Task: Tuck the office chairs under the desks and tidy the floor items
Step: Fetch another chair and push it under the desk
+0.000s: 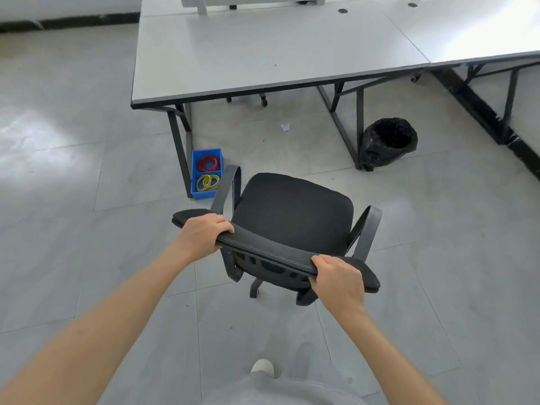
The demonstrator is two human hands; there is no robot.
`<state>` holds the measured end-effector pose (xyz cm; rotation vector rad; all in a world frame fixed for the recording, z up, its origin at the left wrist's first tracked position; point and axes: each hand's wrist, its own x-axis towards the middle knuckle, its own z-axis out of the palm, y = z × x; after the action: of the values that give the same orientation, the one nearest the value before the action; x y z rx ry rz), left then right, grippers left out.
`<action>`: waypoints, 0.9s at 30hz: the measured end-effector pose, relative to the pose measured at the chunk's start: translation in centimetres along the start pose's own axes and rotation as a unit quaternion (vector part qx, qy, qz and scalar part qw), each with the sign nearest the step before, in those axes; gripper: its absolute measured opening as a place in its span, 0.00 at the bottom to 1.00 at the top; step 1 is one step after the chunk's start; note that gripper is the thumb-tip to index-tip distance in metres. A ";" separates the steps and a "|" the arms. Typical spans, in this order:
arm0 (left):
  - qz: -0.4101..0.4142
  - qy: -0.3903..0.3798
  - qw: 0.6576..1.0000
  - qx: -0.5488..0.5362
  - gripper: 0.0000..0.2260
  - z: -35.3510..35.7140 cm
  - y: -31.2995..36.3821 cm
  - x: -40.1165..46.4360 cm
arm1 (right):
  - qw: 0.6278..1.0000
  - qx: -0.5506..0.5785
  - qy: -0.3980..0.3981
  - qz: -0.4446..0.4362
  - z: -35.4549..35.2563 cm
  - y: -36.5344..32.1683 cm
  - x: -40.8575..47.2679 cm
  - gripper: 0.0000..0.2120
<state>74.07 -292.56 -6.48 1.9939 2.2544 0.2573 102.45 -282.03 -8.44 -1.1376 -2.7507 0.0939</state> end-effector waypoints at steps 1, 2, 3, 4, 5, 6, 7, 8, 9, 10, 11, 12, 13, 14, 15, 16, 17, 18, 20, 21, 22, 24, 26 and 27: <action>0.005 -0.002 1.000 -0.003 0.09 0.1 0.1 0.9 | 1.000 -0.002 0.001 0.008 0.0 0.5 0.6 0.12; 0.008 0.000 1.000 -0.006 0.09 0.4 0.2 1.8 | 1.000 -0.004 0.004 0.014 -0.1 1.2 1.3 0.12; 0.010 0.005 1.000 -0.008 0.09 0.7 0.5 2.8 | 1.000 -0.005 0.007 0.018 -0.3 2.2 2.0 0.12; 0.007 0.013 1.000 -0.012 0.09 1.1 0.8 3.8 | 1.000 -0.007 0.010 0.022 -0.5 3.4 2.8 0.13; 0.000 0.023 1.000 -0.017 0.10 1.4 1.2 4.9 | 1.000 -0.009 0.013 0.025 -0.7 4.7 3.7 0.12; -0.009 0.030 0.999 -0.022 0.09 1.7 1.7 6.1 | 0.999 -0.011 0.016 0.026 -0.9 6.1 4.7 0.11; -0.014 0.033 0.999 -0.026 0.09 2.0 2.4 7.3 | 0.999 -0.014 0.018 0.025 -1.1 7.6 5.7 0.10; -0.016 0.035 0.999 -0.028 0.09 2.2 3.1 8.7 | 0.999 -0.017 0.019 0.023 -1.3 9.0 6.6 0.10; -0.016 0.036 0.999 -0.030 0.09 2.5 3.8 10.0 | 0.999 -0.020 0.021 0.022 -1.4 10.5 7.6 0.09; -0.017 0.039 0.999 -0.033 0.09 2.8 4.5 11.4 | 0.999 -0.022 0.021 0.023 -1.5 11.9 8.6 0.10; -0.022 0.041 0.998 -0.038 0.09 3.0 5.2 13.0 | 0.999 -0.024 0.021 0.024 -1.6 13.3 9.7 0.10; -0.029 0.042 0.998 -0.043 0.09 3.3 5.8 14.5 | 0.999 -0.026 0.020 0.023 -1.6 14.8 10.9 0.10; -0.036 0.044 0.997 -0.047 0.09 3.6 6.4 16.1 | 0.999 -0.029 0.019 0.019 -1.6 16.4 12.2 0.11; -0.042 0.047 0.997 -0.049 0.09 3.9 6.9 17.8 | 0.999 -0.033 0.018 0.014 -1.7 18.0 13.7 0.12; -0.046 0.046 0.996 -0.052 0.09 4.2 7.5 19.5 | 0.999 -0.036 0.014 0.011 -1.7 19.7 15.2 0.13; -0.051 0.043 0.996 -0.056 0.09 4.5 8.0 21.1 | 0.999 -0.038 0.006 0.010 -1.9 21.3 16.7 0.13; -0.054 0.040 0.996 -0.056 0.08 4.7 8.4 22.7 | 0.999 -0.036 0.000 0.008 -1.9 22.8 18.2 0.13; -0.057 0.039 0.996 -0.053 0.08 4.8 8.6 24.2 | 0.999 -0.033 -0.005 0.005 -1.9 24.2 19.6 0.13; -0.067 0.039 0.996 -0.048 0.08 5.1 8.6 27.1 | 1.000 -0.026 -0.014 -0.004 -1.6 26.3 22.3 0.11; -0.069 0.037 0.996 -0.045 0.08 5.1 8.3 28.5 | 1.000 -0.024 -0.014 -0.009 -1.5 27.1 23.7 0.11; -0.068 0.037 0.996 -0.039 0.08 5.0 7.9 29.8 | 1.000 -0.024 -0.013 -0.014 -1.3 27.8 25.1 0.12; -0.065 0.034 0.997 -0.022 0.08 4.6 7.0 32.3 | 0.999 -0.024 -0.011 -0.019 -1.1 28.7 27.6 0.12; -0.063 0.029 0.998 -0.010 0.09 4.1 5.9 34.8 | 1.000 -0.017 -0.009 -0.020 -0.6 29.3 29.8 0.12; -0.063 0.025 0.998 -0.008 0.10 3.8 5.5 36.1 | 1.000 -0.013 -0.007 -0.017 -0.4 29.6 30.8 0.11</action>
<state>75.70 -255.94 -8.24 1.8496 2.3886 0.3160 101.65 -239.34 -7.72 -1.0998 -2.7906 0.0639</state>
